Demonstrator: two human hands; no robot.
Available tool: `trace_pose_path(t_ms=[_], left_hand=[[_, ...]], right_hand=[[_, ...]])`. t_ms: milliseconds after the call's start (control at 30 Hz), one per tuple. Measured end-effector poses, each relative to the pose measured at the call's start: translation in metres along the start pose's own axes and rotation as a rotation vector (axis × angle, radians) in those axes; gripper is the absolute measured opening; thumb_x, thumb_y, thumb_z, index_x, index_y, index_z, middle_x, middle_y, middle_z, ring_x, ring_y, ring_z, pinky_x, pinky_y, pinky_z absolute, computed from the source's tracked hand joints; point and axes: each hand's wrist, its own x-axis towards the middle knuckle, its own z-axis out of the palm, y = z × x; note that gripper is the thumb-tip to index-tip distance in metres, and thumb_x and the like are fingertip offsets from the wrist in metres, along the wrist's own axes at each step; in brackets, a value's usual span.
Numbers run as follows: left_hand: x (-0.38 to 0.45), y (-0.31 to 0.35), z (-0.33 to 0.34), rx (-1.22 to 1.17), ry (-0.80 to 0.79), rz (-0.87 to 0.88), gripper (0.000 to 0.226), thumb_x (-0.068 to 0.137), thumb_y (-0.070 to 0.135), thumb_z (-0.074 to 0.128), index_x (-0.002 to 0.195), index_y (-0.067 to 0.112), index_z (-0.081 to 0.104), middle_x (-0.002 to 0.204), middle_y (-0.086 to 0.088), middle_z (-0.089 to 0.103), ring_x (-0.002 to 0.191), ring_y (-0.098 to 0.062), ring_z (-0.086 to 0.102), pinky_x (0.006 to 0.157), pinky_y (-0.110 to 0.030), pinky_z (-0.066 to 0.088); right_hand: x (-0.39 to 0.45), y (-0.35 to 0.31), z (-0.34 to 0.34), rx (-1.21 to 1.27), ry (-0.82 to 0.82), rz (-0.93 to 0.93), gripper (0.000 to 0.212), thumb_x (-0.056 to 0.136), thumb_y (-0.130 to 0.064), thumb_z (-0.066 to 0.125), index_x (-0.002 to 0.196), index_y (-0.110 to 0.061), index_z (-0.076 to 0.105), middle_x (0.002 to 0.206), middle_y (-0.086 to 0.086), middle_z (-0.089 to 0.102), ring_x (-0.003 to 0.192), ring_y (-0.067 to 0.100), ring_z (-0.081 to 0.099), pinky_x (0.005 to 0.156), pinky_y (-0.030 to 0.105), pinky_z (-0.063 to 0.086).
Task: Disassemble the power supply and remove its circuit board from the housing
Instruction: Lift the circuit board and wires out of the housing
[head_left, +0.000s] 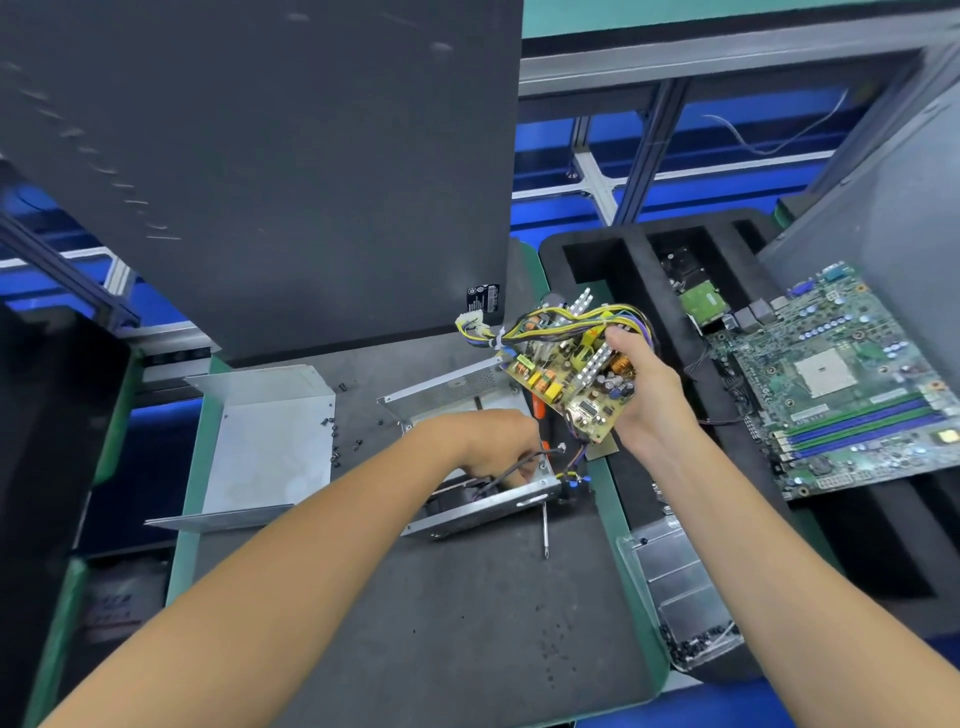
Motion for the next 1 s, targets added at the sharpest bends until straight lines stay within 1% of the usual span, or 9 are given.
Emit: trace_pose_path(t_ms=[200, 333, 500, 600, 667, 733, 800, 833, 1000], left_hand=[[-0.01, -0.004, 0.002, 0.017, -0.034, -0.015, 0.038, 0.082, 0.003, 0.057, 0.055, 0.02, 0.036, 0.054, 0.006, 0.038, 0.051, -0.011, 0.032, 0.048, -0.021, 0.027], [-0.021, -0.011, 0.008, 0.053, -0.042, -0.058, 0.016, 0.08, 0.003, 0.054, 0.064, 0.007, 0.053, 0.059, -0.006, 0.046, 0.057, -0.02, 0.037, 0.049, -0.025, 0.031], [-0.025, -0.016, 0.011, 0.035, -0.062, -0.123, 0.019, 0.084, 0.002, 0.053, 0.07, 0.014, 0.056, 0.065, -0.004, 0.057, 0.062, -0.022, 0.047, 0.051, -0.026, 0.034], [-0.025, -0.019, 0.015, 0.027, -0.071, -0.155, 0.017, 0.086, 0.001, 0.051, 0.076, 0.012, 0.059, 0.084, -0.012, 0.066, 0.069, -0.025, 0.052, 0.057, -0.027, 0.038], [-0.024, -0.023, 0.017, 0.022, -0.062, -0.181, 0.014, 0.085, -0.002, 0.049, 0.077, 0.005, 0.058, 0.087, -0.016, 0.065, 0.07, -0.025, 0.049, 0.061, -0.03, 0.039], [-0.024, -0.025, 0.018, 0.009, -0.058, -0.202, 0.016, 0.084, -0.005, 0.047, 0.084, -0.002, 0.062, 0.086, -0.018, 0.063, 0.071, -0.026, 0.049, 0.062, -0.034, 0.04], [-0.025, -0.026, 0.019, -0.015, -0.065, -0.2, 0.016, 0.085, -0.004, 0.049, 0.088, 0.0, 0.064, 0.09, -0.018, 0.066, 0.073, -0.026, 0.052, 0.064, -0.034, 0.043], [-0.025, -0.027, 0.02, -0.022, -0.066, -0.195, 0.015, 0.086, -0.002, 0.05, 0.087, 0.002, 0.065, 0.092, -0.017, 0.068, 0.074, -0.025, 0.053, 0.065, -0.033, 0.043], [-0.023, -0.03, 0.02, -0.08, -0.064, -0.183, 0.014, 0.087, 0.001, 0.055, 0.08, 0.011, 0.062, 0.095, -0.014, 0.07, 0.074, -0.02, 0.054, 0.066, -0.027, 0.043]], right_hand=[[-0.003, 0.012, 0.002, 0.019, 0.027, 0.037, 0.057, 0.08, -0.026, 0.075, 0.128, -0.002, 0.055, 0.114, 0.018, 0.069, 0.097, 0.036, 0.07, 0.079, 0.052, 0.057], [-0.004, 0.026, 0.004, 0.106, 0.095, 0.049, 0.066, 0.078, -0.024, 0.078, 0.131, -0.001, 0.049, 0.121, 0.019, 0.064, 0.101, 0.035, 0.068, 0.08, 0.051, 0.057], [-0.004, 0.04, 0.018, 0.101, 0.147, 0.033, 0.065, 0.073, -0.024, 0.082, 0.124, -0.002, 0.049, 0.114, 0.018, 0.066, 0.089, 0.031, 0.071, 0.055, 0.036, 0.057], [-0.003, 0.044, 0.033, 0.022, 0.155, 0.012, 0.058, 0.068, -0.026, 0.085, 0.108, -0.009, 0.047, 0.103, 0.015, 0.064, 0.076, 0.026, 0.071, 0.05, 0.034, 0.055], [-0.002, 0.046, 0.042, -0.041, 0.146, 0.001, 0.062, 0.066, -0.028, 0.086, 0.108, -0.011, 0.044, 0.101, 0.011, 0.06, 0.074, 0.022, 0.069, 0.046, 0.031, 0.054], [0.0, 0.046, 0.049, -0.174, 0.143, -0.021, 0.076, 0.064, -0.034, 0.086, 0.119, -0.011, 0.039, 0.107, 0.008, 0.056, 0.086, 0.022, 0.065, 0.055, 0.034, 0.058], [0.004, 0.046, 0.052, -0.351, 0.163, -0.068, 0.083, 0.061, -0.042, 0.086, 0.12, -0.014, 0.036, 0.116, 0.006, 0.052, 0.101, 0.023, 0.058, 0.083, 0.043, 0.055], [0.005, 0.045, 0.052, -0.415, 0.166, -0.087, 0.082, 0.06, -0.045, 0.086, 0.117, -0.015, 0.035, 0.116, 0.005, 0.051, 0.104, 0.023, 0.056, 0.09, 0.043, 0.051], [0.012, 0.034, 0.046, -0.534, 0.102, -0.058, 0.083, 0.065, -0.05, 0.083, 0.121, -0.011, 0.036, 0.118, 0.005, 0.049, 0.104, 0.021, 0.053, 0.083, 0.037, 0.046]])
